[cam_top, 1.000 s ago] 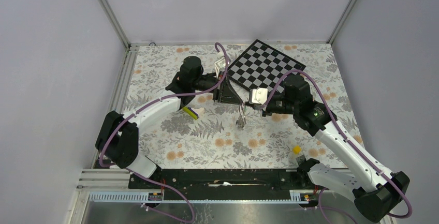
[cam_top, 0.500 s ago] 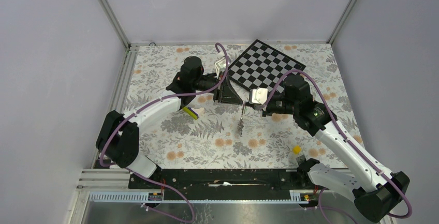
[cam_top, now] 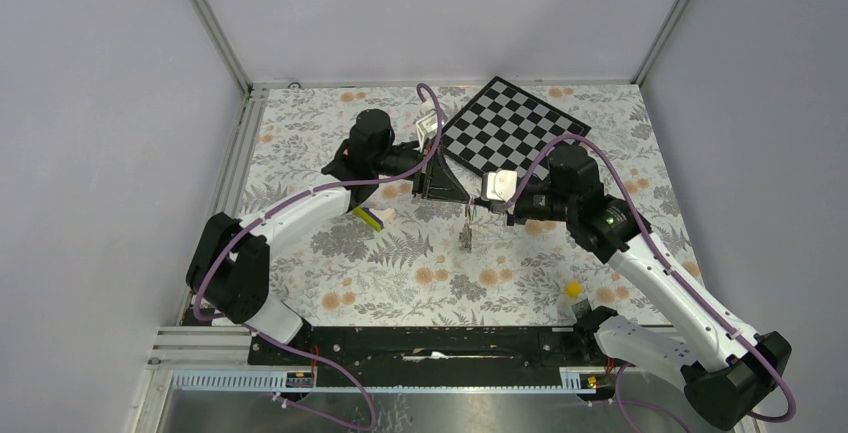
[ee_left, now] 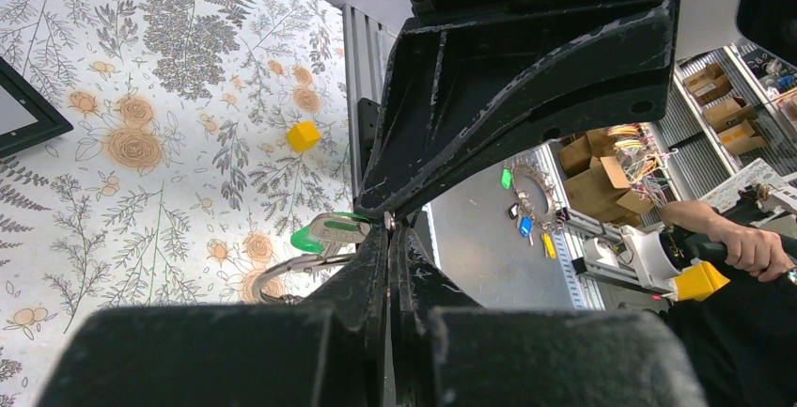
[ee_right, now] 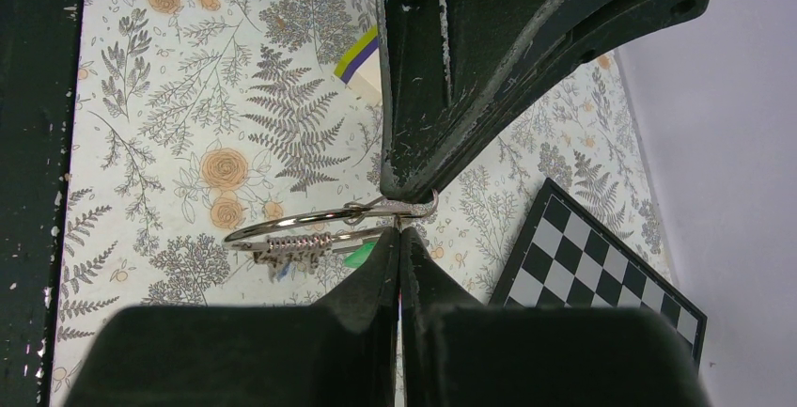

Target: Put the keys on the keyring

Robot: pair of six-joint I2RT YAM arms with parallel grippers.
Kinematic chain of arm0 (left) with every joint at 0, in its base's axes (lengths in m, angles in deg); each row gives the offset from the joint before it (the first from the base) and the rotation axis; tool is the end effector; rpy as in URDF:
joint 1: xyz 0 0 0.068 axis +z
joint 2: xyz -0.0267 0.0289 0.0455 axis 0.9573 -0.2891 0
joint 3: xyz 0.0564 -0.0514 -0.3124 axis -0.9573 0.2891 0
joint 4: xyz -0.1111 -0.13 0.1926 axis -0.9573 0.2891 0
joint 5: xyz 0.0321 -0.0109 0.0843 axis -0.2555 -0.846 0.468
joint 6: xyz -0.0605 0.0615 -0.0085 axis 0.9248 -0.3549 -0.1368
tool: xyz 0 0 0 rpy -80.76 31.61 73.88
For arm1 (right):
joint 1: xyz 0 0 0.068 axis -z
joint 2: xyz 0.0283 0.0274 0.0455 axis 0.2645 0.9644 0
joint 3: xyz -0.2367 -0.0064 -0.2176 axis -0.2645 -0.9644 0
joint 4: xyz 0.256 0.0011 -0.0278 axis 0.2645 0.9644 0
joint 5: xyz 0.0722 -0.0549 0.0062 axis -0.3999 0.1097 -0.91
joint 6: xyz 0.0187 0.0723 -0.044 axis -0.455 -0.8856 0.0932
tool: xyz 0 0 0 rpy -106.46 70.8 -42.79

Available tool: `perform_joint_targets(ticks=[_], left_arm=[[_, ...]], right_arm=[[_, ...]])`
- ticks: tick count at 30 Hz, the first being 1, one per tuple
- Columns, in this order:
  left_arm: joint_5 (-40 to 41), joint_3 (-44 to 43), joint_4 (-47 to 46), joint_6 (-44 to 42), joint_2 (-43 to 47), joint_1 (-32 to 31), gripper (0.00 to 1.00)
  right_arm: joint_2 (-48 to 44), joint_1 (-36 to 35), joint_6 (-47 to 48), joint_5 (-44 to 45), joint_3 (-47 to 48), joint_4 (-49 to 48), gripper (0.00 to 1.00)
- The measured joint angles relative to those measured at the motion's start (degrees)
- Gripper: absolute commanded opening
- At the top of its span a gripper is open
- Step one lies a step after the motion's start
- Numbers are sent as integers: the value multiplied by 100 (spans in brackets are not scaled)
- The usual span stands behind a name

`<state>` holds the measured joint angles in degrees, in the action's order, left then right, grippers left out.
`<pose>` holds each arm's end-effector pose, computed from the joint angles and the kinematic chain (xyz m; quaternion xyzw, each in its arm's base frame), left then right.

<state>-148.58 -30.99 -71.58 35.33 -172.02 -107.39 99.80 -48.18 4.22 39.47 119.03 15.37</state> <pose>0.2534 -0.2578 0.3629 0.3809 0.6160 -0.6484 0.2346 0.1530 0.1544 0.3813 -0.6385 0.4817 0.1980 0.5666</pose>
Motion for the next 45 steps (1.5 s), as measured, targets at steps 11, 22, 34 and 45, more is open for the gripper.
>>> perform_joint_targets(ticks=[11,22,34,45], left_arm=[[44,0,4,-2,0,-4,0],[46,0,4,0,0,-4,0],[162,-2,136,-24,0,-9,0],[468,-31,686,-262,-96,-31,0]], right_arm=[[0,2,0,11,0,0,0],[0,2,2,13,0,0,0],[0,2,7,46,-13,4,0],[0,0,4,7,-15,-96,0]])
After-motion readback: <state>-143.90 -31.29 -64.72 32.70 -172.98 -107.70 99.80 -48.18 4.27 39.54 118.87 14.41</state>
